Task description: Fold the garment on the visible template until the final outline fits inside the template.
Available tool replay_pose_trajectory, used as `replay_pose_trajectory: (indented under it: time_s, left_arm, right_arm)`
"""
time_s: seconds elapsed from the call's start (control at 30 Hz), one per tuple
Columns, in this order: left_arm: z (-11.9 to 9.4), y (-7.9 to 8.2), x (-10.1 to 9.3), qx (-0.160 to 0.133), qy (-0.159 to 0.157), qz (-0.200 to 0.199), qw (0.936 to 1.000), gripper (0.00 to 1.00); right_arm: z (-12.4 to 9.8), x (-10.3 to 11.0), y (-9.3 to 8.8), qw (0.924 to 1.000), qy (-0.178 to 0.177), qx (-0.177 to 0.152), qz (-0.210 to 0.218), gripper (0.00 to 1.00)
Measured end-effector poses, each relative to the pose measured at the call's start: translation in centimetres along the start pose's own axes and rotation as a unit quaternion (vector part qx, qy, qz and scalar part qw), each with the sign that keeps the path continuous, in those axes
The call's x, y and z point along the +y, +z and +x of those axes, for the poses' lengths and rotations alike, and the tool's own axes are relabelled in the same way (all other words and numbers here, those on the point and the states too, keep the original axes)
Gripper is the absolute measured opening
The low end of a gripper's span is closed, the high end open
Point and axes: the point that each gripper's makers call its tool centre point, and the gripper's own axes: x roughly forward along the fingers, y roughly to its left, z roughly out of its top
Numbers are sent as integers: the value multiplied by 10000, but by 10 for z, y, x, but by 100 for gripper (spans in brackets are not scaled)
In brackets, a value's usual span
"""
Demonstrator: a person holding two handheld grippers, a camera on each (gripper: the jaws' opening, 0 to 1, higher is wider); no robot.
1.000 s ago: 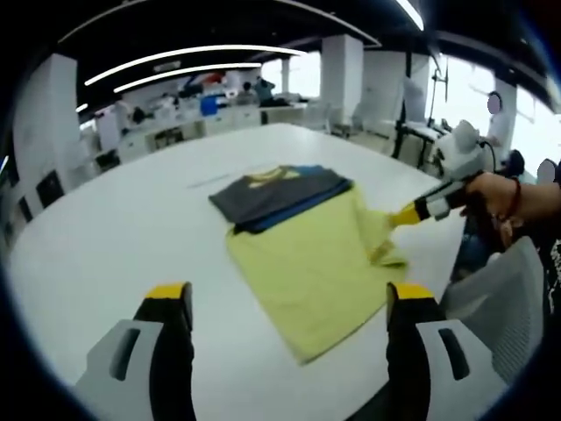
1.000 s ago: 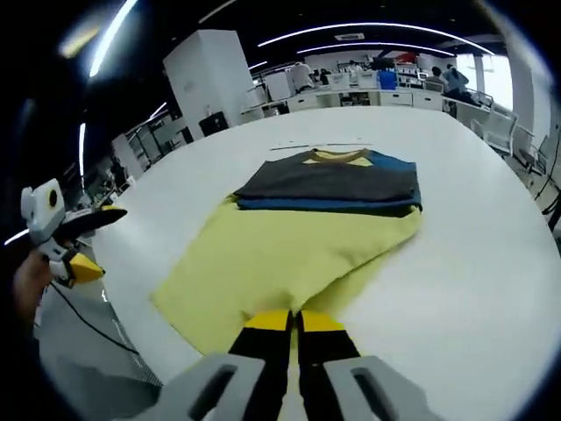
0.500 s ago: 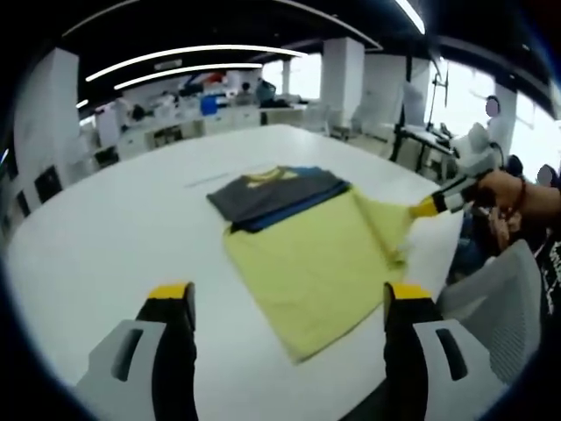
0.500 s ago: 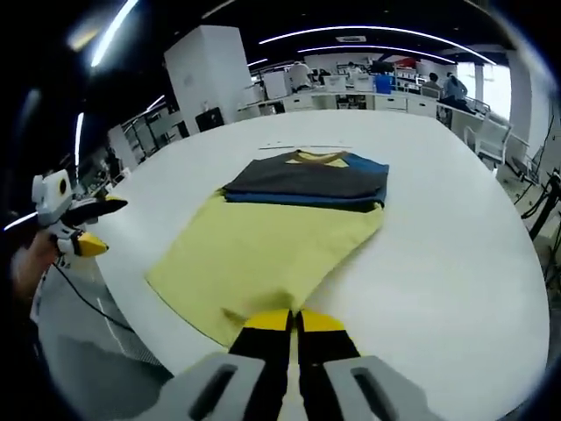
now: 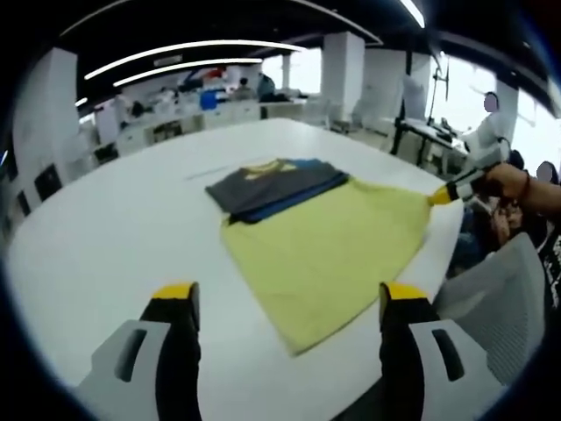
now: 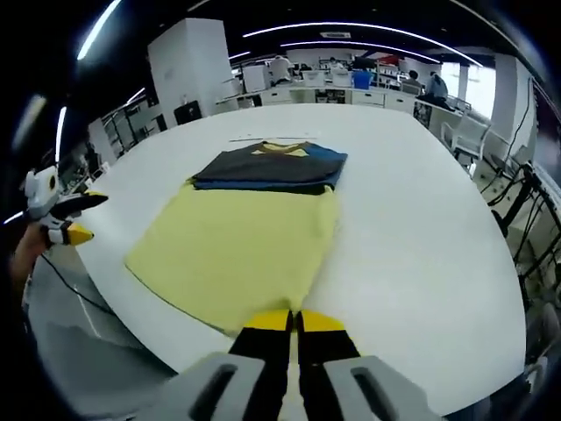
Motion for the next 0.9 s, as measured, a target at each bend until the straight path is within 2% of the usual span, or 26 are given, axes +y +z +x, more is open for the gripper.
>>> replay_pose_trajectory:
  time_s: [0.2,0.3,0.37,0.47,0.63,0.7,0.73,0.77,0.8,0.9]
  left_arm:
    - [1,-5,1,90,37,-42,9999,77]
    - [3,-10,3,133,81,-207,9997,75]
    - [4,-12,4,132,103,-317,9994,73]
    - [6,-16,4,179,125,-384,9990,70]
    - [11,-30,6,420,237,-513,9975,62]
    - [13,-39,6,635,302,-518,9962,58]
    - [12,-50,7,932,373,-483,9938,55]
    - [13,-53,7,1040,380,-409,9930,53]
    - [15,-55,5,1072,381,-314,9930,51]
    - [18,-59,3,1102,363,-446,9922,50]
  right_arm:
    - [6,-3,-9,9998,54,149,121,0]
    - [10,-8,-24,9985,-41,476,283,0]
    - [13,-12,-23,9987,-77,349,351,0]
    - [16,-13,-27,9984,-127,391,398,0]
    - [20,-15,-30,9981,-173,425,403,0]
    - [21,-16,-32,9980,-188,453,403,0]
    - [22,-17,-33,9979,-201,457,422,0]
    - [22,-17,-34,9978,-209,465,433,0]
    - [23,-17,-35,9977,-210,473,442,0]
    - [25,-19,-38,9972,-218,489,520,0]
